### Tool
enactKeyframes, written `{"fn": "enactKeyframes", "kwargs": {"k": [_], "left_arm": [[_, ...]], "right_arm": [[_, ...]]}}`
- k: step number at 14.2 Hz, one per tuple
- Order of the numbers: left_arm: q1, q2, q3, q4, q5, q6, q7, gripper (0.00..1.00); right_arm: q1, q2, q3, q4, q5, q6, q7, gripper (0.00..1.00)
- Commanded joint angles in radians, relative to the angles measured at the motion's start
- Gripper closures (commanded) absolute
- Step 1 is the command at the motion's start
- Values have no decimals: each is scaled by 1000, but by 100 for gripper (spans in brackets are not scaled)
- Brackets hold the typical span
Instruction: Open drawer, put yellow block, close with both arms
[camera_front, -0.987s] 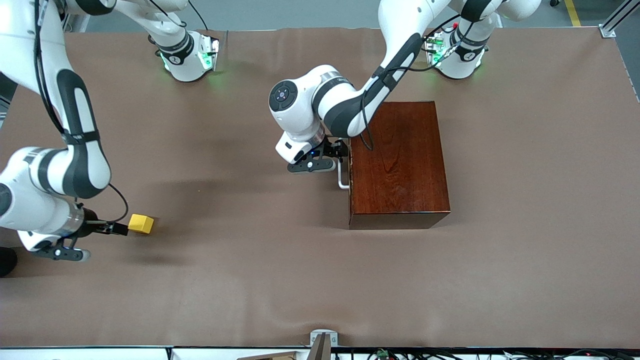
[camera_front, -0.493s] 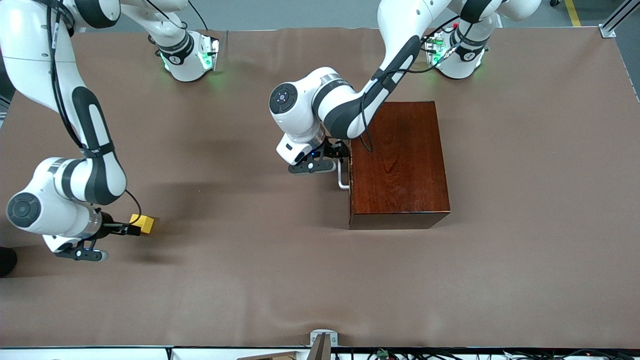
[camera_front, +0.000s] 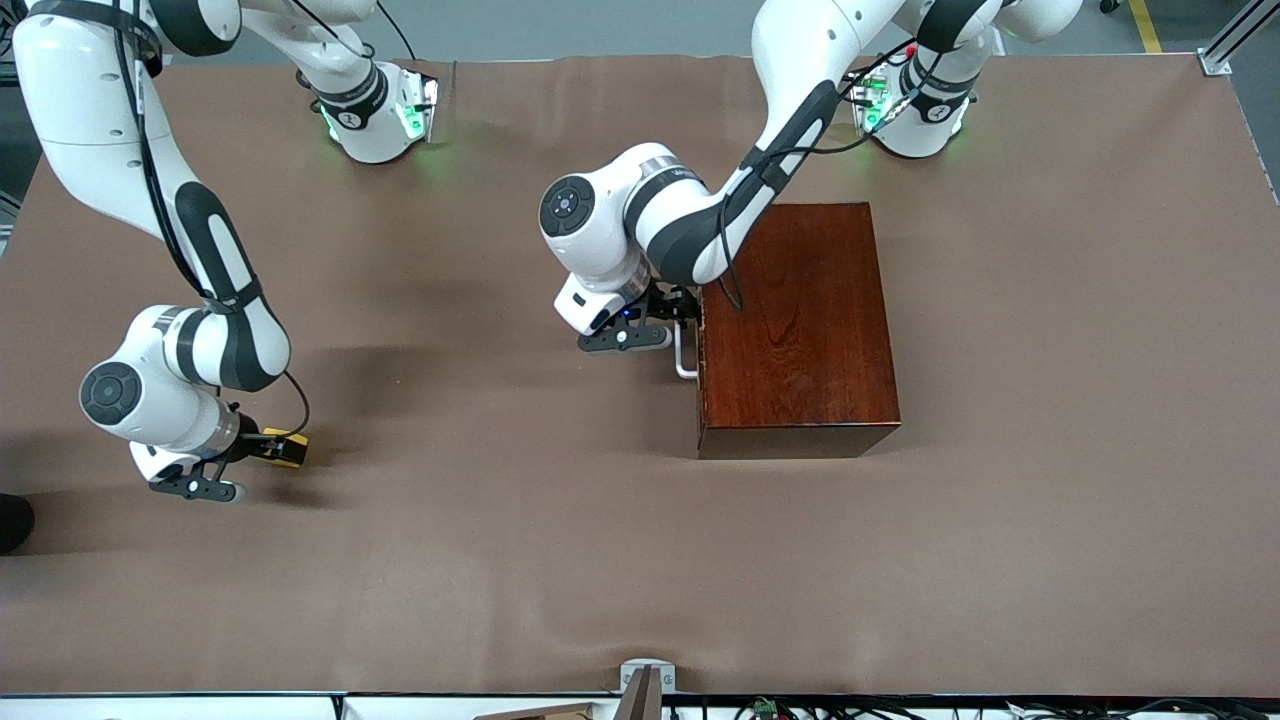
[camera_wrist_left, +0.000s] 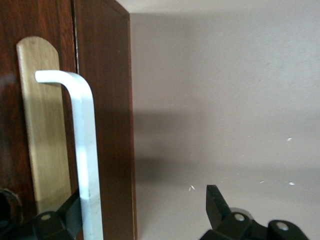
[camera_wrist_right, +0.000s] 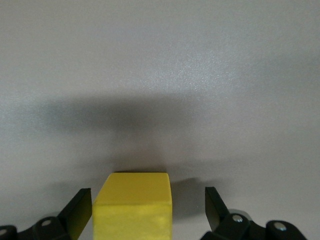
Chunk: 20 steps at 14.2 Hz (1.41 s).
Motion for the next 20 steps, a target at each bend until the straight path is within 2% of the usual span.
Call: {"fn": "enactKeyframes", "kwargs": {"k": [1,6,7,8,9,10,14,15,18,20], "left_arm": [[-22,0,0,21,-11,32,-16,0],[-24,3,0,21,-33,78,-18,0],[-24,5,0,21,-34,88,-23,0],[-25,5,0,21,-37,97,-23,0],[-25,8,0,21,-45,109,-23,0],[-25,8,0,21,-53,123,-24,0],[-39,9,0,21,-64,164,-38,0],[-41,11,0,21,-70,177,-39,0],[-51,16,-2,21,-91,209,-39,0],[-53,19,-2,21,-93,229,-39,0]], "right_arm": [[-7,-36,12,-33,3,-4,20,0],[-3,-44,12,-33,2,-22,33,2],[-3,-44,12,-32,2,-26,33,13],[-3,-44,12,-33,2,-27,23,30],[-4,-44,12,-33,2,-27,19,39],[-6,-44,12,-33,2,-29,14,43],[-7,-44,12,-33,2,-47,7,47],[-6,-45,12,-33,2,-56,-1,57],[-4,-61,12,-30,0,-94,-38,100],[-3,-70,13,-26,0,-114,-47,100]]}}
